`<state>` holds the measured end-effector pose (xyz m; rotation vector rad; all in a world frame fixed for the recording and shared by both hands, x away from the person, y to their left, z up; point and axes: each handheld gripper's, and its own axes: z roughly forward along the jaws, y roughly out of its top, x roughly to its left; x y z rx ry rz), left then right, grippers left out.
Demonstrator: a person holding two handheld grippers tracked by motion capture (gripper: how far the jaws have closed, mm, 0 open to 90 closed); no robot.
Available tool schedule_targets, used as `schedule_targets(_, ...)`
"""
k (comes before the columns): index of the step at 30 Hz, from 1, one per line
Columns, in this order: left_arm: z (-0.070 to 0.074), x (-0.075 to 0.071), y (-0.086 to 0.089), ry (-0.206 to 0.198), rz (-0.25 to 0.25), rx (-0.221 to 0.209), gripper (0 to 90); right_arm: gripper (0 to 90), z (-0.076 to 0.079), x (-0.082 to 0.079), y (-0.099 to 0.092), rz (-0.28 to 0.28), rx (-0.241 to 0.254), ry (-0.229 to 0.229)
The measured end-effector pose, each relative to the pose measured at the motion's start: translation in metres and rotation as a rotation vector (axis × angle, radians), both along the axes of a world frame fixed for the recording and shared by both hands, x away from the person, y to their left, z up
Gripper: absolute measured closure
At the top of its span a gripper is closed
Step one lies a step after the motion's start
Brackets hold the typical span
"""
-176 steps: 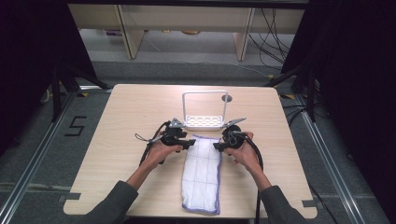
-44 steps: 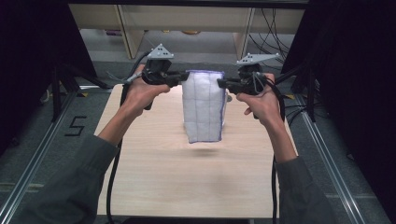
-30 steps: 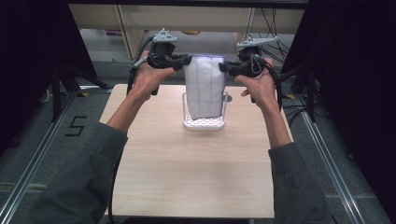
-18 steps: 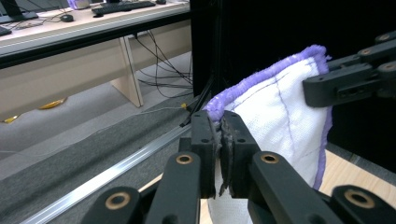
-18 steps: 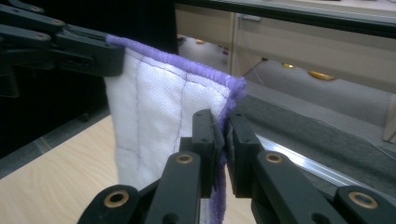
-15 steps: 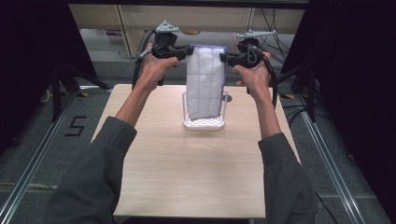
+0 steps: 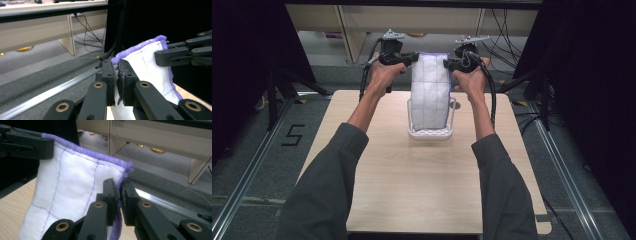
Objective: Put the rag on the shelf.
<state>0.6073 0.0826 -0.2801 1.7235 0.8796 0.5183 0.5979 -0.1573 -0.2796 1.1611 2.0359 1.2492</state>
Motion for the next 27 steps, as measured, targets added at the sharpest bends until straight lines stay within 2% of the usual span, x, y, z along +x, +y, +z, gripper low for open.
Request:
schedule_targets(5, -0.012, 0.005, 0.000, 0.021, 0.000, -0.011, 83.3, 83.0, -0.014, 0.010, 0.002, -0.009, -0.010, 0.019)
schedule_targets(6, -0.014, 0.006, 0.000, 0.025, 0.001, -0.016, 83.2, 83.0, -0.016, 0.010, 0.003, -0.028, -0.003, 0.034)
schedule_targets(8, -0.020, 0.008, 0.002, 0.038, 0.010, -0.025, 83.2, 83.0, -0.020, 0.012, 0.004, -0.031, 0.004, 0.041)
schedule_targets(9, -0.022, 0.008, 0.003, 0.044, 0.015, -0.018, 83.2, 83.0, -0.023, 0.014, 0.003, -0.022, -0.002, 0.030)
schedule_targets(14, -0.031, 0.011, 0.004, 0.062, 0.018, -0.009, 83.2, 82.9, -0.029, 0.016, 0.008, -0.029, -0.005, 0.063)
schedule_targets(17, -0.036, 0.011, 0.003, 0.070, 0.010, -0.007, 82.9, 82.7, -0.034, 0.018, 0.007, -0.033, -0.024, 0.071)
schedule_targets(20, -0.041, 0.011, 0.000, 0.088, 0.000, 0.006, 82.6, 82.5, -0.040, 0.018, 0.008, -0.048, -0.044, 0.116)
schedule_targets(21, -0.043, 0.011, -0.001, 0.098, -0.006, 0.009, 82.3, 82.5, -0.042, 0.019, 0.008, -0.044, -0.057, 0.114)
schedule_targets(22, -0.045, 0.011, -0.002, 0.102, -0.005, 0.012, 82.2, 82.5, -0.043, 0.019, 0.008, -0.052, -0.054, 0.141)
schedule_targets(24, -0.049, 0.011, -0.003, 0.113, -0.004, 0.029, 82.1, 82.4, -0.045, 0.020, 0.007, -0.047, -0.082, 0.142)
schedule_targets(27, -0.053, 0.012, -0.003, 0.120, -0.009, 0.040, 82.1, 81.5, -0.050, 0.021, 0.005, -0.041, -0.078, 0.167)
